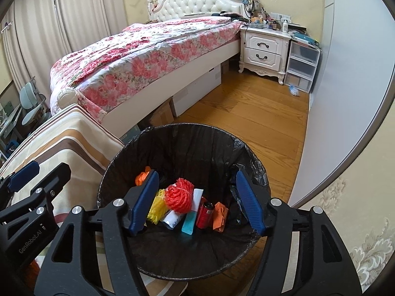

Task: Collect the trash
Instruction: 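Move both tools back over the bed toward the light-blue cloth, then grasp the light-blue cloth with the left gripper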

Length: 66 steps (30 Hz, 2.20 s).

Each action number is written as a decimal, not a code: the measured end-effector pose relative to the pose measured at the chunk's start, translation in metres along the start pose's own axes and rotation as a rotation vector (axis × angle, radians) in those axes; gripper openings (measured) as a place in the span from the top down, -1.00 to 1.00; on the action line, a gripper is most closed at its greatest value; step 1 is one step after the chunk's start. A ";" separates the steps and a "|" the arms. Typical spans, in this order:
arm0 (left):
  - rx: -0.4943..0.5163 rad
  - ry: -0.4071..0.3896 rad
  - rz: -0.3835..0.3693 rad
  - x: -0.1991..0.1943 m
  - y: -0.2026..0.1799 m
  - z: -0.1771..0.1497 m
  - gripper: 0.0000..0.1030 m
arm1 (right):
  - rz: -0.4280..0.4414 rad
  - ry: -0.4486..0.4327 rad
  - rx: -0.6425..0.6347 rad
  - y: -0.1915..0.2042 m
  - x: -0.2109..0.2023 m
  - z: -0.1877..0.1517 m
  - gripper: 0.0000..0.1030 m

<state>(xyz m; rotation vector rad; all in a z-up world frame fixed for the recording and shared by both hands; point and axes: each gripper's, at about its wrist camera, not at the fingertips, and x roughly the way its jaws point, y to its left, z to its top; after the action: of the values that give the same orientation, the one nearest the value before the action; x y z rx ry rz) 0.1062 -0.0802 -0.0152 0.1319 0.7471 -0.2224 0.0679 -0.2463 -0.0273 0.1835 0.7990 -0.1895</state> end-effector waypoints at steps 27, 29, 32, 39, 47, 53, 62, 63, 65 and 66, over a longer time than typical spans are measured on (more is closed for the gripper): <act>-0.186 0.029 0.215 -0.053 0.132 -0.059 -0.46 | 0.224 0.072 -0.203 0.148 -0.013 -0.037 -0.37; -0.209 0.032 0.240 -0.055 0.147 -0.063 -0.47 | 0.240 0.080 -0.222 0.161 -0.014 -0.041 -0.37; -0.237 0.043 0.280 -0.057 0.170 -0.069 -0.47 | 0.264 0.091 -0.248 0.179 -0.015 -0.045 -0.37; -0.271 0.066 0.331 -0.052 0.204 -0.072 -0.47 | 0.298 0.107 -0.292 0.209 -0.015 -0.050 -0.38; -0.258 0.142 0.298 -0.036 0.222 -0.078 -0.47 | 0.316 0.116 -0.320 0.227 -0.016 -0.054 -0.38; -0.243 0.144 0.286 -0.038 0.226 -0.082 -0.24 | 0.321 0.121 -0.329 0.233 -0.015 -0.056 -0.39; -0.229 0.124 0.298 -0.048 0.232 -0.088 0.16 | 0.323 0.123 -0.327 0.233 -0.014 -0.058 -0.39; -0.231 0.123 0.300 -0.049 0.233 -0.089 0.16 | 0.323 0.123 -0.327 0.233 -0.014 -0.058 -0.39; -0.238 0.124 0.302 -0.052 0.236 -0.091 0.16 | 0.323 0.122 -0.327 0.233 -0.014 -0.058 -0.39; -0.241 0.125 0.305 -0.053 0.238 -0.093 0.16 | 0.324 0.123 -0.326 0.233 -0.014 -0.058 -0.39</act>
<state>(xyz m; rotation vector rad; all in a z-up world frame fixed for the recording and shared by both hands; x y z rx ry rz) 0.0659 0.1769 -0.0366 0.0293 0.8606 0.1681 0.0737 -0.0064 -0.0359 0.0141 0.8985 0.2598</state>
